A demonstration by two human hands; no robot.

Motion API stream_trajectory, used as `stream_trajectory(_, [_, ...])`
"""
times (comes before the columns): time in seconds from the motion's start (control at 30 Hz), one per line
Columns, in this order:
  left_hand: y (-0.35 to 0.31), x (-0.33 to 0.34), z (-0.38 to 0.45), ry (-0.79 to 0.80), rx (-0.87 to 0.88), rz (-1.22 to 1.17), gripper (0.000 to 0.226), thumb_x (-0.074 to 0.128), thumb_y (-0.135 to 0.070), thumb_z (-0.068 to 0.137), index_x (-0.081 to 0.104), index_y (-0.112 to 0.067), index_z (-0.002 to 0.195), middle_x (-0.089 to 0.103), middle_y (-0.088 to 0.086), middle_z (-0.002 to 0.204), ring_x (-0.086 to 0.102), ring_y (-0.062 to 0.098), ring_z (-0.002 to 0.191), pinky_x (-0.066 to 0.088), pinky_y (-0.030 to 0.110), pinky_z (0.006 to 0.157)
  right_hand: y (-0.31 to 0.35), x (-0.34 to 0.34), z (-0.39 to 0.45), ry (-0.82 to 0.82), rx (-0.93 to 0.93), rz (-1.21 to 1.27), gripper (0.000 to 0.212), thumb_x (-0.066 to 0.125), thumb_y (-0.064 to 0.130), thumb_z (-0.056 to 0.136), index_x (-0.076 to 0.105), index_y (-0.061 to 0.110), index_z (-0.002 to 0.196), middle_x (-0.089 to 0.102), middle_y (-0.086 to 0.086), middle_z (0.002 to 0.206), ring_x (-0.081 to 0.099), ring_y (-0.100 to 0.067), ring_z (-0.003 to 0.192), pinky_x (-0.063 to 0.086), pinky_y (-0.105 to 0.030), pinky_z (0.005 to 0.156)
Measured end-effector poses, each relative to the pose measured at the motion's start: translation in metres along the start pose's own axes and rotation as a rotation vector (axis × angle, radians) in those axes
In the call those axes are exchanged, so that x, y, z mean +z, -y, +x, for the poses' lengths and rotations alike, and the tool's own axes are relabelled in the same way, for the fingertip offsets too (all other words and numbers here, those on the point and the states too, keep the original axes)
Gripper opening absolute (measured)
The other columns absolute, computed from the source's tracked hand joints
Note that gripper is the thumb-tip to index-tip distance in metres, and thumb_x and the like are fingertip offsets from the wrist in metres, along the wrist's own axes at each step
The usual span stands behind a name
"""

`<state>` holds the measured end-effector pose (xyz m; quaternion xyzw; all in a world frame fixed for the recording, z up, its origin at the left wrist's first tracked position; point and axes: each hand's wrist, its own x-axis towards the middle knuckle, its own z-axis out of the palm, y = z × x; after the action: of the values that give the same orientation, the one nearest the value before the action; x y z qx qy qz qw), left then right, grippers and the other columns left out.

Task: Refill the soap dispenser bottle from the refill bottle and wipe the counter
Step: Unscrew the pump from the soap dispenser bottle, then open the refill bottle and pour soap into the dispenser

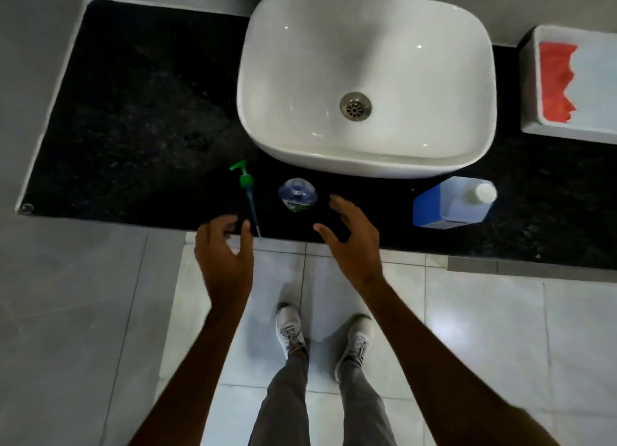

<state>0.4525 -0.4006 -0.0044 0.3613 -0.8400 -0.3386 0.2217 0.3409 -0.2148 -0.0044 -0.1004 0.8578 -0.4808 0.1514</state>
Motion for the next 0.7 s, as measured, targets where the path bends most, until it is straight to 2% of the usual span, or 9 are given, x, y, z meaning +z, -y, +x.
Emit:
stream_trajectory(0.1, [-0.026, 0.005, -0.051, 0.120, 0.083, -0.035, 0.018, 0.069, -0.016, 0.095, 0.069, -0.002, 0.107, 0.066, 0.012, 0.101, 0.063, 0.026, 0.089, 0.055, 0.040, 0.079, -0.029, -0.027, -0.045, -0.060, 0.065, 0.025, 0.037, 0.075, 0.022, 0.095, 0.065, 0.024, 0.130, 0.069, 0.006, 0.125, 0.067, -0.001, 0.112, 0.056, -0.018, 0.097])
stream_trajectory(0.17, [-0.061, 0.023, -0.073, 0.264, 0.182, -0.095, 0.017, 0.067, -0.015, 0.096, 0.069, -0.002, 0.106, 0.066, 0.012, 0.102, 0.064, 0.024, 0.090, 0.058, 0.044, 0.078, -0.054, -0.055, -0.074, -0.151, 0.134, 0.006, 0.027, 0.075, 0.016, 0.095, 0.068, 0.022, 0.120, 0.073, 0.003, 0.113, 0.071, -0.006, 0.099, 0.060, -0.026, 0.088])
stream_trajectory(0.27, [-0.131, 0.058, -0.086, 0.435, 0.354, -0.191, 0.023, 0.065, -0.021, 0.098, 0.070, -0.005, 0.113, 0.065, 0.012, 0.110, 0.065, 0.023, 0.097, 0.058, 0.044, 0.082, -0.078, -0.107, -0.091, -0.272, 0.245, 0.011, 0.030, 0.076, 0.015, 0.093, 0.066, 0.023, 0.121, 0.074, -0.001, 0.112, 0.074, -0.016, 0.099, 0.063, -0.028, 0.081])
stream_trajectory(0.33, [-0.179, 0.082, -0.087, 0.495, 0.445, -0.241, 0.034, 0.064, -0.028, 0.098, 0.068, -0.006, 0.124, 0.064, 0.014, 0.121, 0.064, 0.026, 0.110, 0.057, 0.044, 0.092, -0.081, -0.143, -0.082, -0.302, 0.277, 0.027, 0.057, 0.081, 0.019, 0.089, 0.055, 0.021, 0.140, 0.068, -0.002, 0.130, 0.068, -0.015, 0.115, 0.062, -0.024, 0.087])
stream_trajectory(0.4, [-0.220, 0.102, -0.080, 0.543, 0.511, -0.243, 0.050, 0.064, -0.033, 0.097, 0.058, -0.009, 0.140, 0.060, 0.017, 0.137, 0.058, 0.029, 0.127, 0.051, 0.041, 0.108, -0.076, -0.174, -0.059, -0.258, 0.231, 0.037, 0.092, 0.086, 0.018, 0.083, 0.034, 0.018, 0.159, 0.051, -0.006, 0.153, 0.055, -0.016, 0.136, 0.055, -0.029, 0.102])
stream_trajectory(0.43, [-0.237, 0.109, -0.077, 0.579, 0.527, -0.229, 0.056, 0.065, -0.032, 0.097, 0.052, -0.009, 0.146, 0.056, 0.018, 0.145, 0.054, 0.031, 0.134, 0.045, 0.040, 0.114, -0.071, -0.187, -0.047, -0.212, 0.187, 0.049, 0.101, 0.087, 0.016, 0.082, 0.026, 0.017, 0.162, 0.042, -0.007, 0.161, 0.048, -0.018, 0.144, 0.051, -0.033, 0.109])
stream_trajectory(0.5, [-0.260, 0.120, -0.070, 0.640, 0.549, -0.178, 0.056, 0.067, -0.024, 0.098, 0.050, -0.006, 0.148, 0.053, 0.017, 0.151, 0.049, 0.032, 0.142, 0.037, 0.041, 0.122, -0.061, -0.209, -0.023, -0.084, 0.099, 0.098, 0.097, 0.081, 0.010, 0.087, 0.020, 0.016, 0.163, 0.033, -0.010, 0.166, 0.040, -0.022, 0.151, 0.045, -0.042, 0.118])
stream_trajectory(0.6, [-0.273, 0.129, -0.064, 0.654, 0.558, -0.090, 0.040, 0.065, -0.011, 0.099, 0.061, 0.003, 0.136, 0.060, 0.023, 0.143, 0.054, 0.036, 0.137, 0.036, 0.042, 0.123, -0.051, -0.220, -0.002, 0.046, 0.064, 0.117, 0.074, 0.069, 0.005, 0.096, 0.029, 0.013, 0.158, 0.041, -0.015, 0.161, 0.046, -0.026, 0.146, 0.042, -0.052, 0.120])
stream_trajectory(0.7, [-0.275, 0.133, -0.062, 0.632, 0.468, -0.063, 0.037, 0.066, -0.008, 0.097, 0.064, 0.008, 0.130, 0.062, 0.027, 0.138, 0.057, 0.039, 0.131, 0.040, 0.042, 0.120, -0.054, -0.225, 0.006, 0.036, 0.050, 0.084, 0.071, 0.076, 0.012, 0.092, 0.042, 0.021, 0.154, 0.057, -0.003, 0.149, 0.057, -0.018, 0.136, 0.050, -0.037, 0.112])
